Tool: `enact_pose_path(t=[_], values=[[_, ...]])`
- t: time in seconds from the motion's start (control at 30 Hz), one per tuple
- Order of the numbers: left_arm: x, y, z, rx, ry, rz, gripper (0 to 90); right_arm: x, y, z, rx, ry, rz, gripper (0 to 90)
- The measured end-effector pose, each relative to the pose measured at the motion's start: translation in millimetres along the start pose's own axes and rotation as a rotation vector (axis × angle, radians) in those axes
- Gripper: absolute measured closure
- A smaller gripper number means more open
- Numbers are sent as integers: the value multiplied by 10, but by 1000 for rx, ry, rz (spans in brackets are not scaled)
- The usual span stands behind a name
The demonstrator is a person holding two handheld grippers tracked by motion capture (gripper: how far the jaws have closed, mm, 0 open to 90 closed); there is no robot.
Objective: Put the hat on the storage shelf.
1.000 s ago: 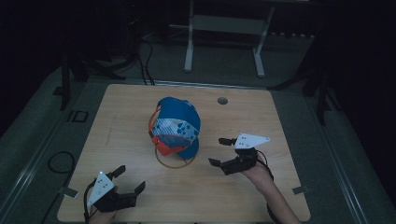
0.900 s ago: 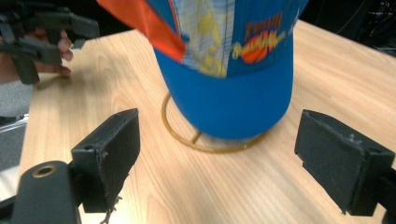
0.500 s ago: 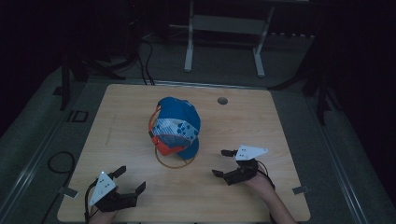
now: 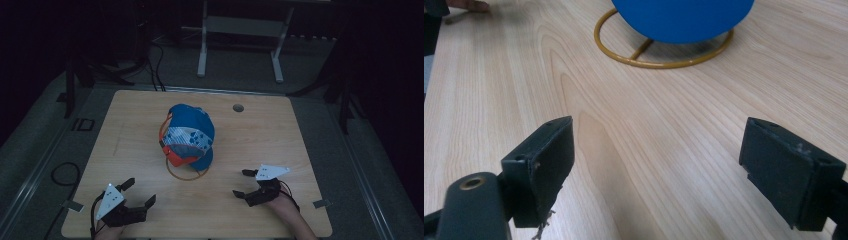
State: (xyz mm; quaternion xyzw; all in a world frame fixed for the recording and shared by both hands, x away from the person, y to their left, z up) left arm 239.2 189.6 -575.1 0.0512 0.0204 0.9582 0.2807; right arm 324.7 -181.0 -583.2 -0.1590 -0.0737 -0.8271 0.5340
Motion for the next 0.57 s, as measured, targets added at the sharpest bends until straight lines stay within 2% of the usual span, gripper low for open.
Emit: enact_pose_path(t=[0.23,0.37,0.57], values=[[-2,-9,-8,5,-2,8,64,146,82,-112,-8,-14,-38,142],[-4,-7,-12,6,-1,8,64,251,143,-115,-12,6,-74,142],[-12,10,-34,5,-13,-4,64,313,201,-159,-18,11,-105,143]])
Point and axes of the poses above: each handheld gripper's, and its own axes: x roughly backward along the jaws, z roughly out of its top, y roughly to its right, the point moved 6 cm from there along -x, roughly forward along the jaws, and after that the axes turned 12 degrees about y, right-handed, at the moved point
